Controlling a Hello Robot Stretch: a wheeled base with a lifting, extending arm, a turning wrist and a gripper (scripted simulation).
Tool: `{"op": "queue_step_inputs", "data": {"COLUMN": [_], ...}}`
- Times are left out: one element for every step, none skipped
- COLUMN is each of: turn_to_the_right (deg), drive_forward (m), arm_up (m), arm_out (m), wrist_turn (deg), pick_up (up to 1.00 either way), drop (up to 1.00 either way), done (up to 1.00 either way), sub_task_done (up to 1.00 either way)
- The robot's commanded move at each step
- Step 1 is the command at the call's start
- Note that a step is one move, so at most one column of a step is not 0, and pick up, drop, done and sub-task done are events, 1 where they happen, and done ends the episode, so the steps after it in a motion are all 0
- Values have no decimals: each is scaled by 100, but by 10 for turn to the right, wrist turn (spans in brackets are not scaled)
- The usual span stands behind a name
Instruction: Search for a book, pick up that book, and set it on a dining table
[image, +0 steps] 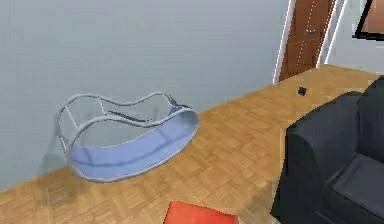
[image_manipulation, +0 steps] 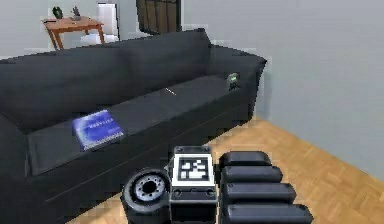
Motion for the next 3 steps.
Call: {"op": "queue_step_inputs", "data": {"turn_to_the_right": [0,60,0], "drive_forward": [100,0,35], "arm_up": [0,0,0], "arm_out": [0,0,0], "wrist_turn": [0,0,0], "pick_up": [0,0,0], "drop": [0,0,0], "done": [0,0,0], "sub_task_done": [0,0,0]}}
